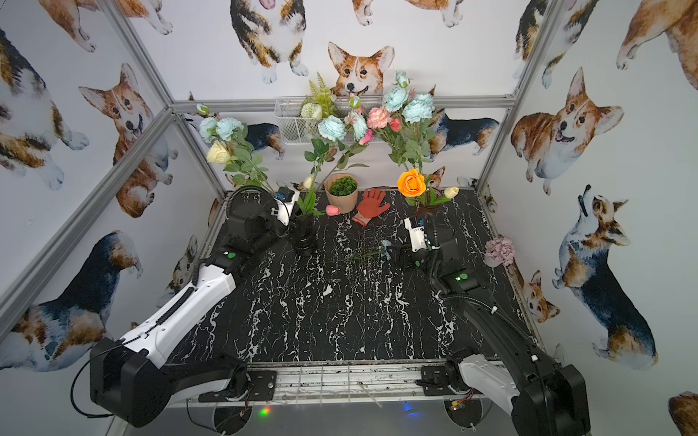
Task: Pick out blue flowers from the vase
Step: Place the flower at the center of the board, then pick up the flower from the vase.
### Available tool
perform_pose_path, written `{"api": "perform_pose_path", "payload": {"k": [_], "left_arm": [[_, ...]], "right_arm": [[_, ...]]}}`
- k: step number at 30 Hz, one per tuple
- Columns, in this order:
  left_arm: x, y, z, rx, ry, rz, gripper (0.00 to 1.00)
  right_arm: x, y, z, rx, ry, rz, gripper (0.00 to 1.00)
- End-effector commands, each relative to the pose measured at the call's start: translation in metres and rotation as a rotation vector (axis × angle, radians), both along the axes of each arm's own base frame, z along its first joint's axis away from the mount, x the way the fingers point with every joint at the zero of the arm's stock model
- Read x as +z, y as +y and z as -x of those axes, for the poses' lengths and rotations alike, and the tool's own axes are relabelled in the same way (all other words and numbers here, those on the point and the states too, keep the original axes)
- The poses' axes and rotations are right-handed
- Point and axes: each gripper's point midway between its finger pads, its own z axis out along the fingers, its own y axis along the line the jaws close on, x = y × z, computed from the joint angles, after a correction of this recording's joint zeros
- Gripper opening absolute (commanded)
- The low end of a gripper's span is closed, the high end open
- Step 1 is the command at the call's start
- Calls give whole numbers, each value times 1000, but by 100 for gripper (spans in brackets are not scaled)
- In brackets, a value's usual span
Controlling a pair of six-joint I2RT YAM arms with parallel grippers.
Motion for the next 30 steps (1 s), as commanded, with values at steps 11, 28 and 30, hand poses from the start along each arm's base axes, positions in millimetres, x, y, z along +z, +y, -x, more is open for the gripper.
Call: {"api": "perform_pose_path", "payload": {"k": [11,28,30], "left_arm": [[18,38,-57,38,30,88,55],[28,-26,-89,-154,33,-17,55],[22,-28,-98,-149,44,-31,55]], "right_arm": [[4,24,-14,27,-56,-44,64],[-10,28,-20,27,-25,-43,64],[-9,27,-20,24,-28,-40,64]]}}
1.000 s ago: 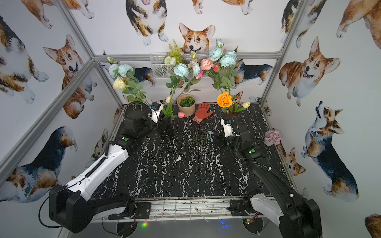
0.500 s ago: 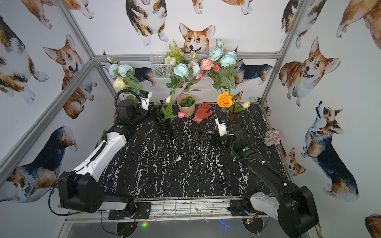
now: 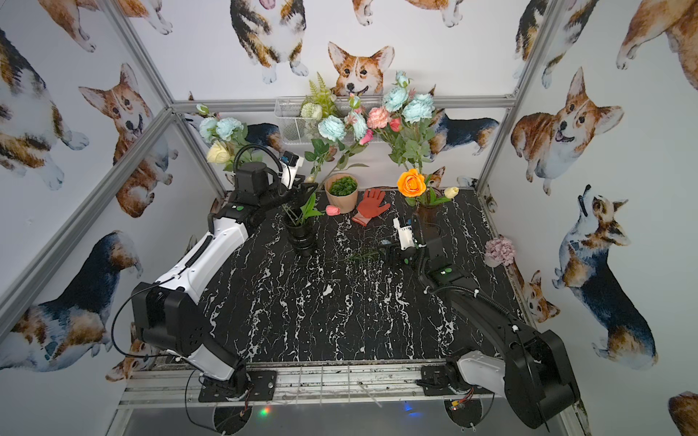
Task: Pick out blue flowers from the vase
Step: Pick up the flower from the vase.
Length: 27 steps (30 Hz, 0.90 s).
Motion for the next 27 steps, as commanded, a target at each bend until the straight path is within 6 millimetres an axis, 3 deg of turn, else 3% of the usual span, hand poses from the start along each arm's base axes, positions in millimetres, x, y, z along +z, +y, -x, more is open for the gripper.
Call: {"api": "perform_pose_path", "payload": {"k": [1,10,12,27], "left_arm": [[-8,-6,-11,-20,4,-35,55],[-19,-14,-28,-16,13,-52,43],[-20,-16,-31,-9,7,-61,36],[-13,-19,-27,25,-46,-114,8]], "right_arm": [[13,2,-4,-1,-39,-22,64],[12,2,-5,-3,-39,-16,64],[11,1,-5,-6,-40,-12,64],[4,2,-6,-8,-24,-16,64]]}}
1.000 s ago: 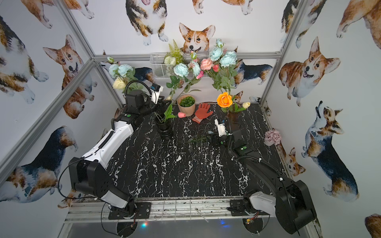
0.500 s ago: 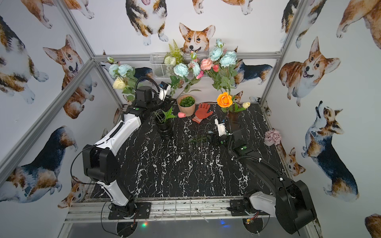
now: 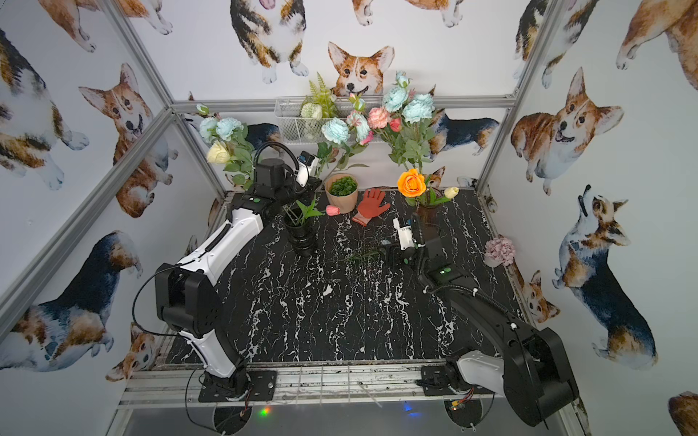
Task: Pick out blue flowers from the vase
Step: Pick up the flower from the vase.
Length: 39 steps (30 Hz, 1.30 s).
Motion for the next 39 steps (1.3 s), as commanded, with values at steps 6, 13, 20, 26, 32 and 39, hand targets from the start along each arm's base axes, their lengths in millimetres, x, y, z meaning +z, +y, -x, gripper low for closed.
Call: {"api": "perform_pose_path", "payload": {"k": [6,13,20,26,32,39], "left_arm": [[18,5,4,23,-62,-18,0],[38,8,17,41,-114,-40,0],[81,6,44,13,-176,-87,0],[110,-4,75,-27,-241,-187,0],[124,-19,100,-68,-277,-290,0],[85,-30,116,-133,-164,-460,0]], "right_arm": [[10,3,-4,2,-33,-30,64],[26,7,-1,39,-61,4,64],[76,8,8,112,-160,98,64],[127,4,36,188,-297,218,60],[168,11,70,298,-427,271,59],[173,18,84,334,-519,392,60]]}}
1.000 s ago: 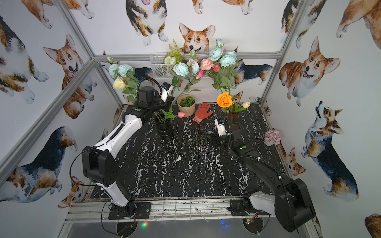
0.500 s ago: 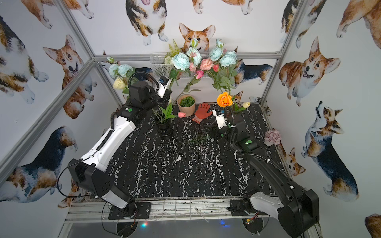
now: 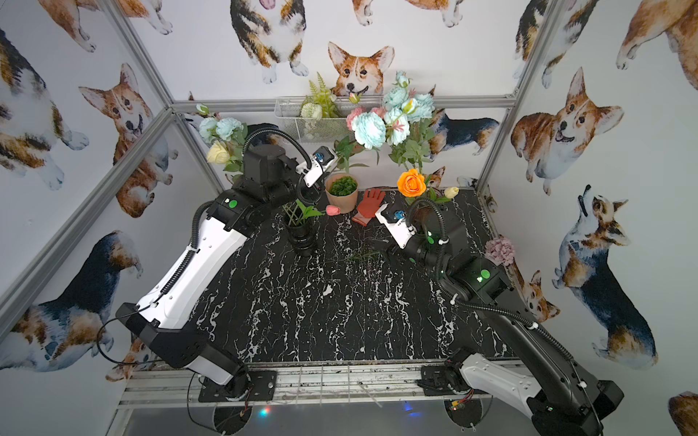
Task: Pick out blue flowers from the vase
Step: Pick up the flower from the vase.
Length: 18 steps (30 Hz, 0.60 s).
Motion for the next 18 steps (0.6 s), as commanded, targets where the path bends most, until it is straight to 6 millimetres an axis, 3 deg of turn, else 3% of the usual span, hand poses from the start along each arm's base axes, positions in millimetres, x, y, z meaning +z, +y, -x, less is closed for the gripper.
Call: {"api": "perform_pose_path", "payload": {"k": [1,5,11,14,18], "left_arm": [[-39,10,8,17,93,-158,0],[-63,15,16,43,135,-224,0],[-77,21,30,66,172,-293,0],[-72,15,36,71,112,-335,0],[-60,3,38,44,62,-309,0]], "right_arm": [[-4,-8,-2,-30,-67,121,60],[10,-14,3,-45,-113,97,60],[41,-16,25,11,-151,-5,61],[53,-15,31,35,-167,-39,61],[49,-14,22,9,-163,-37,62]]}}
